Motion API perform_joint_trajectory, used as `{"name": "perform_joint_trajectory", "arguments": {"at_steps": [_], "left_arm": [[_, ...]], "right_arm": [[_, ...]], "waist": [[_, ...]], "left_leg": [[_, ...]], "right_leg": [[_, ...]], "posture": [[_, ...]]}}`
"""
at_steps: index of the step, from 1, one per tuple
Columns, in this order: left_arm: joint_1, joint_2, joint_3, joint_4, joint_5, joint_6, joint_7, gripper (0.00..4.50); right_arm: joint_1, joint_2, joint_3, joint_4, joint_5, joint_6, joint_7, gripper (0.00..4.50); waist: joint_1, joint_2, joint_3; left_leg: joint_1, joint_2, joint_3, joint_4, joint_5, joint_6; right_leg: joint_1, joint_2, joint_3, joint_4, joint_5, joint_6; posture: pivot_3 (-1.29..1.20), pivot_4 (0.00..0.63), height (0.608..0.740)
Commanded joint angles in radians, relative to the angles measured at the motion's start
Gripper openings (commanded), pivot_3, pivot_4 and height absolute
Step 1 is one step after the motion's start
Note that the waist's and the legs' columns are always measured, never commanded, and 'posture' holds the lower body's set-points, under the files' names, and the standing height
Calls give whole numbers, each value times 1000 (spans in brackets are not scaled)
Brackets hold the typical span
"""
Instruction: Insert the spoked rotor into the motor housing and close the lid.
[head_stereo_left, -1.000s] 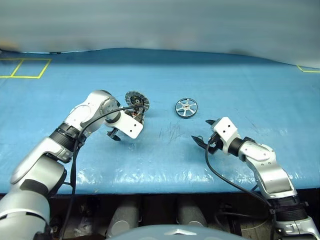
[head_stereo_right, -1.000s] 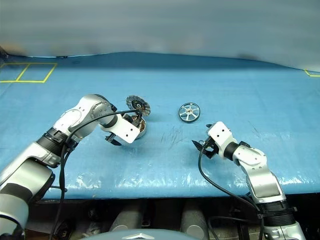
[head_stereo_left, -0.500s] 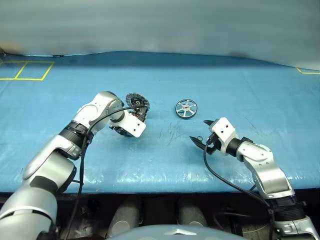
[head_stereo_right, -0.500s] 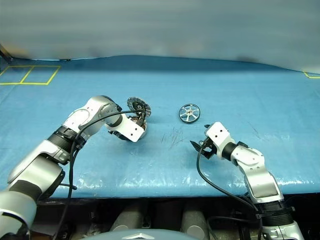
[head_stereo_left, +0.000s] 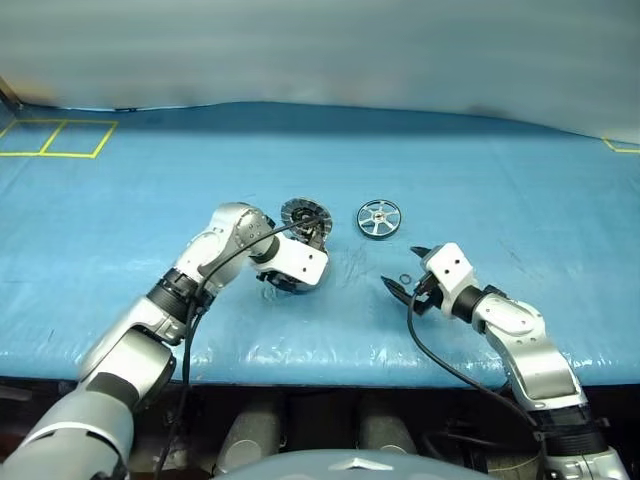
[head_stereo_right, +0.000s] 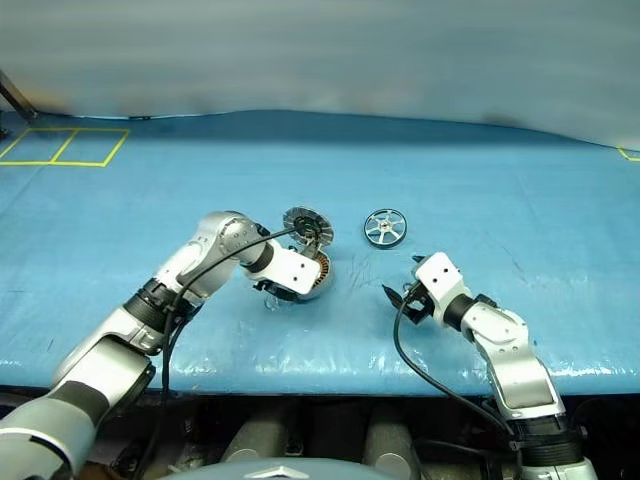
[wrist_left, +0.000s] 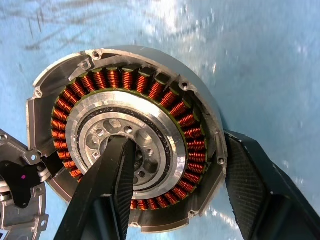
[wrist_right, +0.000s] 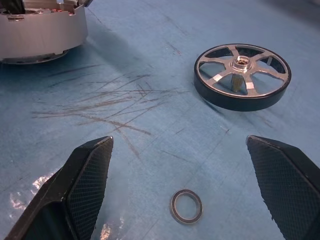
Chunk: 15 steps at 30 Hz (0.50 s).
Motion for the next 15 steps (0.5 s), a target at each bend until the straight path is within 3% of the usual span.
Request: {"name": "perform_joint_trajectory", "arguments": {"at_steps": [1, 6, 15], "left_arm": [[7, -13, -20, -91, -25, 122, -53, 2212], [-19, -53, -48, -78, -35, 224, -49, 2212], [-86, -118, -86, 59, -29, 199, 38, 2212]], "right_arm": [[33, 24, -16, -65, 7, -38, -32, 4500], [97, 41, -31, -97, 9, -44, -57, 4500], [148, 44, -57, -129, 2, -44, -95, 4500]], "waist": [[-2, 0, 0], [-4, 0, 0], [1, -1, 1]], "left_leg": [[-1, 0, 0, 0, 0, 0], [-2, 0, -1, 0, 0, 0], [-1, 0, 0, 1, 1, 0]], "right_leg": [[0, 0, 0, 0, 0, 0], [-2, 1, 0, 0, 0, 0], [-2, 1, 0, 0, -1, -1]], "posture": [[0, 150, 740], [0, 150, 740], [0, 150, 740]]}}
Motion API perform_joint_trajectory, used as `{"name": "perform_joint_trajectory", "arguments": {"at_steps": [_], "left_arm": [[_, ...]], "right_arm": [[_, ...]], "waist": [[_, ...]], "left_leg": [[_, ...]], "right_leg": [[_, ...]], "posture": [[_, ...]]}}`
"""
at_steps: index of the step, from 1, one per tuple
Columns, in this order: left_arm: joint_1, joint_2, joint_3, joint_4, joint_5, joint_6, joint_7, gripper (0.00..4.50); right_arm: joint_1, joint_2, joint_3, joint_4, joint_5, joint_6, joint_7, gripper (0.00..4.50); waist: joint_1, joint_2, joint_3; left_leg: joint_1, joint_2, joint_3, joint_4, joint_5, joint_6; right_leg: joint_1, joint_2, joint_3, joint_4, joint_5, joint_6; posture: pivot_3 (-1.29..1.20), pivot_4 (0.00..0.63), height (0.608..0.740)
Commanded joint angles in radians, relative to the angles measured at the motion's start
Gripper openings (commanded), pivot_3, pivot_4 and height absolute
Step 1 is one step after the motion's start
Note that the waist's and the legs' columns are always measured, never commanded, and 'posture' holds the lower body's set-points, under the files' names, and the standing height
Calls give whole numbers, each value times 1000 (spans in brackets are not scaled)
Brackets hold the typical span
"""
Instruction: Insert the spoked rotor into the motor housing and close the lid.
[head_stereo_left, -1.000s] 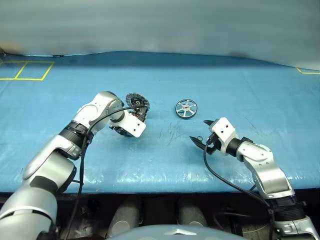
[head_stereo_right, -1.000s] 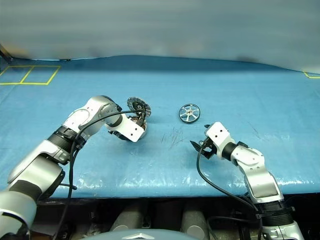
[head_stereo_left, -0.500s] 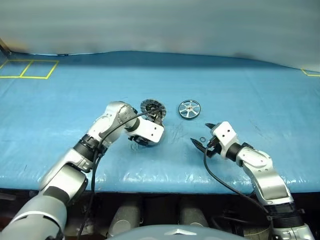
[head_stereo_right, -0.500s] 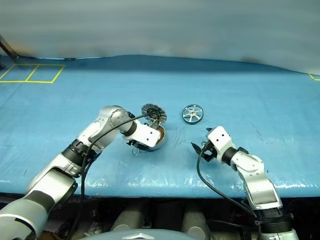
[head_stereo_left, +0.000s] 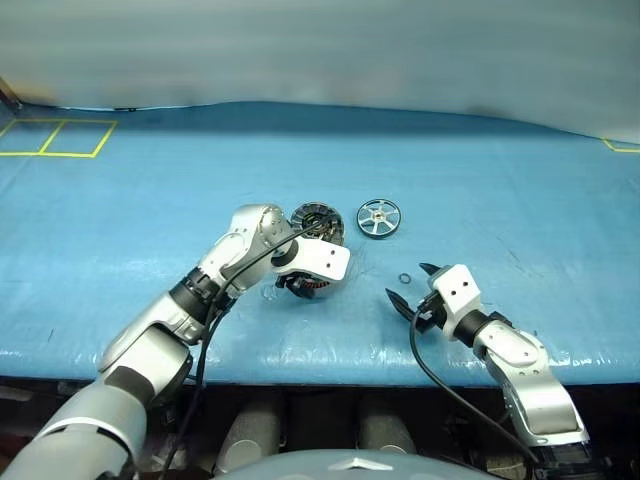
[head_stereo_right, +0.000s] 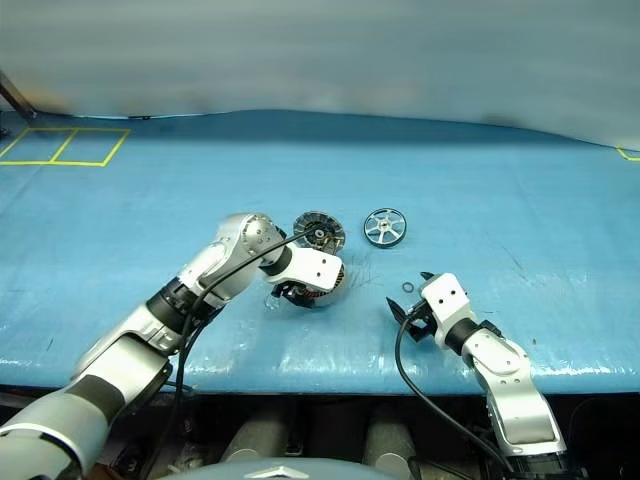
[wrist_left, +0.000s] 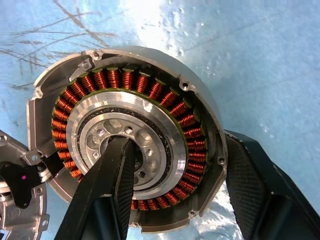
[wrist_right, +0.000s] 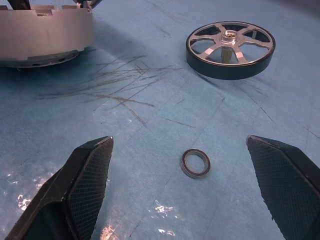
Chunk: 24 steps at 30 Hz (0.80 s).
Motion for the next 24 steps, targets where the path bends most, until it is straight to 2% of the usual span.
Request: {"name": "perform_joint_trajectory", "arguments": {"at_steps": [1, 11, 12, 17, 20, 24], "left_arm": [[-20, -23, -25, 32, -8, -18, 28, 2212], [-44, -46, -31, 71, -46, -46, 23, 2212], [-43, -46, -29, 73, -49, -48, 24, 2928], [-22, -68, 3, 64, -72, 25, 80, 4458], [-11, -57, 45, 20, -139, 81, 52, 4488], [17, 12, 82, -72, -211, 124, 12, 4488]], "right_arm": [[3, 5, -19, -46, 3, -22, -15, 4500], [3, 14, 1, -45, -6, -22, -34, 4500], [2, 15, 3, -44, -7, -23, -35, 4500], [-9, 19, 17, -33, -9, -19, -28, 4500], [-11, 24, 18, -30, -1, -14, -18, 4500], [-20, 30, 16, -11, 7, -15, -11, 4500]], "waist": [[0, 0, 0], [2, 0, 0], [2, 0, 0], [0, -1, 1], [-1, -1, 1], [-11, -1, 1]], "left_leg": [[0, 0, 0, 0, 0, 0], [0, 0, 0, -1, 0, 0], [0, 0, 0, -1, 0, 0], [-2, 0, 0, -1, 0, 0], [-2, 0, 0, -1, 0, 0], [-3, 0, 0, -1, 0, 0]], "right_leg": [[0, 0, 0, 0, 0, 0], [-1, -1, 0, 0, 0, 0], [-1, -1, 0, 0, 0, 0], [-1, -1, 0, 0, 0, 0], [-1, -1, 0, 0, 0, 0], [-1, -1, 0, 0, 0, 0]], "posture": [[0, 150, 740], [0, 150, 740], [0, 150, 740], [0, 150, 740], [0, 150, 740], [0, 150, 740]]}}
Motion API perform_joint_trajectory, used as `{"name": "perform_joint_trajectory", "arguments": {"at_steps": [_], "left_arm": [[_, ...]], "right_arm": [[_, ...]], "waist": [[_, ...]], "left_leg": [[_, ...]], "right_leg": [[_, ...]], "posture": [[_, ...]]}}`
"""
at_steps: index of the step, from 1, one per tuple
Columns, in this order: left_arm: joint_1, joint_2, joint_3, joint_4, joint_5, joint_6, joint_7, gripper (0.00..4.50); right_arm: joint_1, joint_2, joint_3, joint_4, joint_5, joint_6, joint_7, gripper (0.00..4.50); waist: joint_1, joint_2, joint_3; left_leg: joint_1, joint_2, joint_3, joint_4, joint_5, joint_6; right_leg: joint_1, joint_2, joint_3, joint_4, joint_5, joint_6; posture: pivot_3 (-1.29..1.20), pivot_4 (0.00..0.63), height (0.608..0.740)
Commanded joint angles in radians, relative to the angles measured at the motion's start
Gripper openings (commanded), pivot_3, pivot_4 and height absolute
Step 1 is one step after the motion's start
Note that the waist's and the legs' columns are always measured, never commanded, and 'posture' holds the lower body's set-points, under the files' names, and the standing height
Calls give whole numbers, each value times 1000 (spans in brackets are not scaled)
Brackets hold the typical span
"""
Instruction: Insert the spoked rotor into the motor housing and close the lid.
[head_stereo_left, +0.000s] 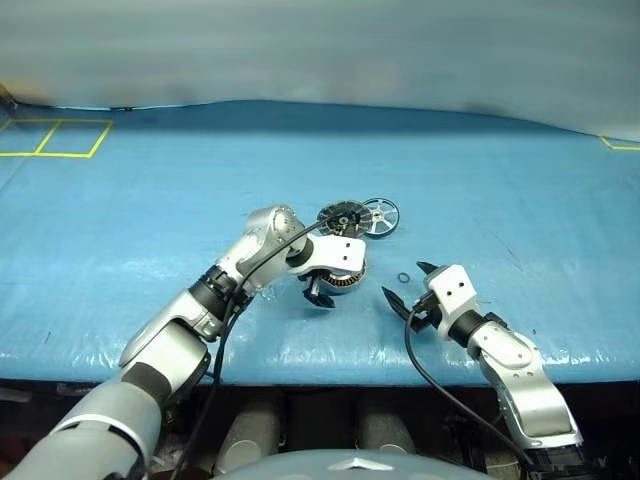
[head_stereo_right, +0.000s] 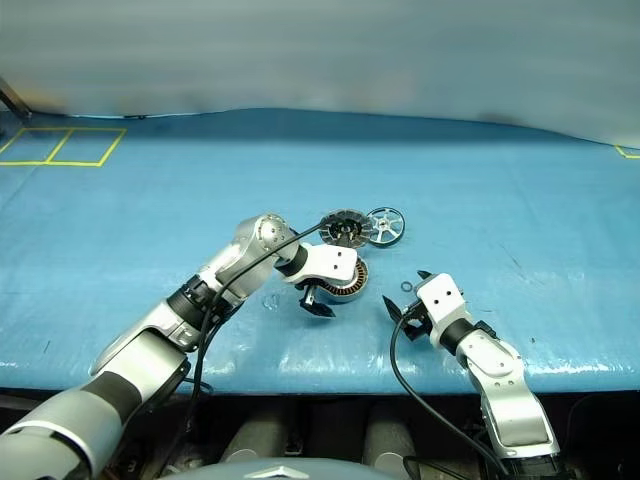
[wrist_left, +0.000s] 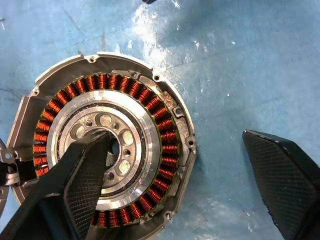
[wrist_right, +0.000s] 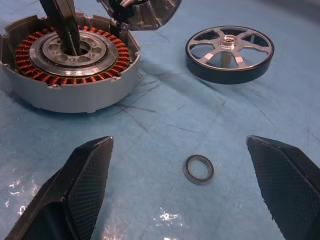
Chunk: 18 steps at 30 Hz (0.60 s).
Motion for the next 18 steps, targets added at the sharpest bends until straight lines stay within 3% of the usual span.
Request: {"name": "perform_joint_trajectory", "arguments": {"at_steps": [1, 6, 11, 13, 18], "left_arm": [[16, 55, 49, -107, -61, 29, -27, 4488], [115, 145, 142, -269, -209, 30, -55, 4488], [261, 193, 266, -353, -350, -106, -10, 4488], [319, 199, 313, -354, -425, -130, -20, 4488], [488, 169, 379, -365, -459, -281, 125, 4488]], "right_arm": [[-18, 7, -6, 5, 19, -7, 7, 4500], [-58, 43, -17, 86, 36, 9, -7, 4500], [-97, 67, -28, 146, 41, 24, -23, 4500], [-107, 75, -30, 158, 48, 33, -26, 4500], [-112, 77, -23, 167, 53, 69, -23, 4500]], "waist": [[-5, 0, 0], [-16, 0, 0], [-15, 0, 0], [-15, 0, 0], [-12, 0, 0]], "left_leg": [[0, 0, 0, -1, 0, 0], [0, 0, 0, -3, 0, -1], [1, 0, 0, -4, 1, -2], [2, 0, 0, -4, 1, -2], [3, 0, 0, -4, 1, -2]], "right_leg": [[0, 0, 0, 0, 0, 0], [0, -1, 1, 0, 0, -1], [-4, -2, 0, 0, -1, -3], [-4, -3, 0, 0, -3, -7], [-3, -4, 0, -1, -3, -8]], "posture": [[0, 150, 740], [0, 150, 740], [0, 150, 740], [0, 150, 740], [0, 150, 740]]}}
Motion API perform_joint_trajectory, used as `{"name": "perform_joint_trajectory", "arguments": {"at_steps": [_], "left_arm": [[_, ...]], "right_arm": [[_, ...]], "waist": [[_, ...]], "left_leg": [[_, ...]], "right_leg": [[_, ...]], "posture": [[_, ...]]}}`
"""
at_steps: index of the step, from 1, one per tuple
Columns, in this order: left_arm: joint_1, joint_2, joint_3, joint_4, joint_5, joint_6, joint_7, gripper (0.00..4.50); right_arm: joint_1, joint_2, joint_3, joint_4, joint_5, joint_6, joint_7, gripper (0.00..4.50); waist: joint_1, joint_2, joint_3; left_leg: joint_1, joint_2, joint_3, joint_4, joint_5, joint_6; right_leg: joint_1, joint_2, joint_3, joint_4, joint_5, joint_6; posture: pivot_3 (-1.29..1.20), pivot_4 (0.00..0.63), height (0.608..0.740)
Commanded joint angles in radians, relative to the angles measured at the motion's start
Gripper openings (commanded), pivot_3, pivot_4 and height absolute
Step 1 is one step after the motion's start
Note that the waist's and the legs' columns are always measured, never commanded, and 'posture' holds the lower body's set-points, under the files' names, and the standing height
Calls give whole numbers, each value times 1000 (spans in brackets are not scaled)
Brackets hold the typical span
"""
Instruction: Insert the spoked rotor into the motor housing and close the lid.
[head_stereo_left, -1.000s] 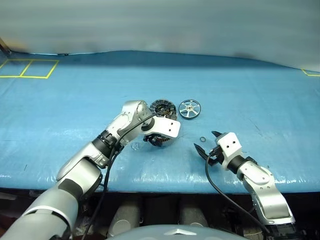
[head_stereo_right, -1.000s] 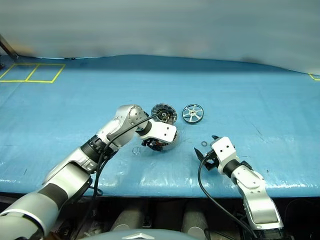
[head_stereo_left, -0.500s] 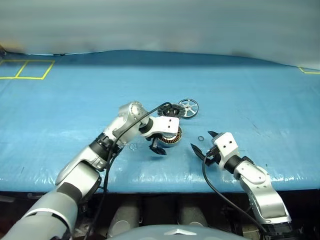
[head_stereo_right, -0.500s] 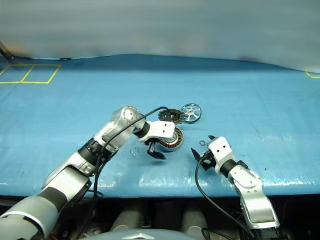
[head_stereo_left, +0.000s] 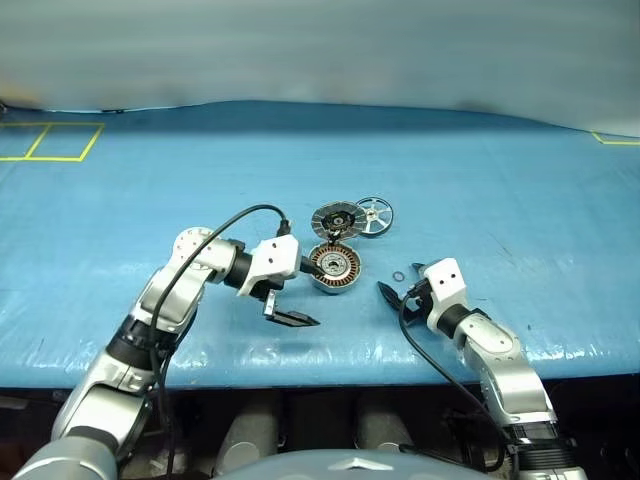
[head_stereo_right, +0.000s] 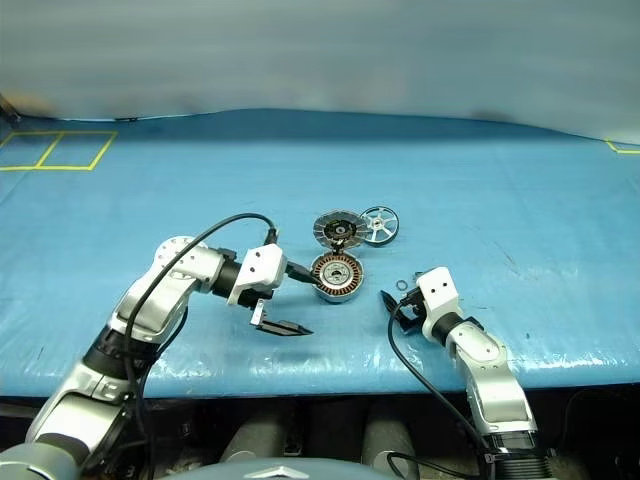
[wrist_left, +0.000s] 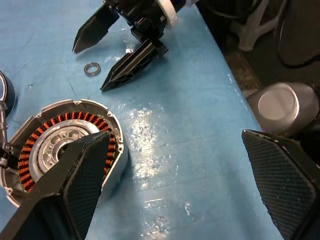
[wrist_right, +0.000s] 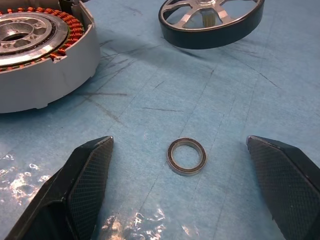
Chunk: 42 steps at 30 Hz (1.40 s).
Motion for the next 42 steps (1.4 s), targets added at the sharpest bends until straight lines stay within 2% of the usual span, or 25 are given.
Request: {"name": "perform_joint_trajectory", "arguments": {"at_steps": [1, 6, 7, 9, 18, 19, 28, 35, 42], "left_arm": [[89, -37, 48, -40, -40, -123, 98, 4488], [208, -79, 58, 10, -58, -210, 183, 4488], [225, -87, 61, 35, -68, -236, 187, 4500], [257, -107, 81, 82, -105, -276, 193, 4500], [329, -161, 142, 173, -188, -385, 236, 4500], [333, -163, 146, 174, -199, -385, 238, 4500], [359, -153, 173, 198, -239, -411, 230, 4500], [358, -160, 186, 245, -232, -467, 236, 4500], [355, -180, 173, 269, -218, -497, 245, 4500]], "right_arm": [[-3, 2, -11, -17, 23, 34, 1, 4500], [0, 18, -36, -17, 64, 96, -14, 4500], [1, 21, -42, -16, 80, 114, -12, 4317], [5, 20, -49, -15, 93, 141, -13, 3880], [8, -4, -33, -8, 59, 155, -25, 879], [10, -7, -27, -9, 53, 152, -24, 755], [13, -6, -16, -26, 47, 113, -12, 757], [6, -31, 75, -207, 105, 87, 134, 757], [-77, -17, 153, -194, 60, 90, 119, 757]], "waist": [[1, 0, 0], [2, 0, 0], [3, 0, 0], [3, 0, -1], [1, -4, -4], [1, -4, -4], [1, -5, -5], [-1, -4, -5], [1, -4, -4]], "left_leg": [[0, 0, 0, 0, 0, 0], [1, 1, 0, 0, 0, -1], [1, 1, 0, 0, 0, -1], [2, 1, 0, 0, 0, -1], [2, 1, 0, -1, 0, -1], [2, 1, 0, -1, 0, -2], [2, 1, 0, -2, 0, -2], [0, 1, 0, -3, 0, -2], [0, 1, 0, -3, -1, -2]], "right_leg": [[0, 0, 0, 0, 0, 0], [1, -4, 0, 0, 0, -1], [1, -4, 0, 0, 0, -2], [1, -4, 0, 0, 0, -2], [1, -4, -1, -1, 0, -3], [1, -4, -1, -1, 0, -3], [1, -4, -1, -1, 0, -3], [-1, -4, -1, -1, -1, -4], [-1, -5, -1, -2, -1, -4]], "posture": [[0, 150, 740], [0, 150, 740], [0, 150, 740], [0, 150, 740], [0, 150, 740], [0, 150, 740], [0, 150, 740], [0, 150, 740], [0, 150, 740]]}}
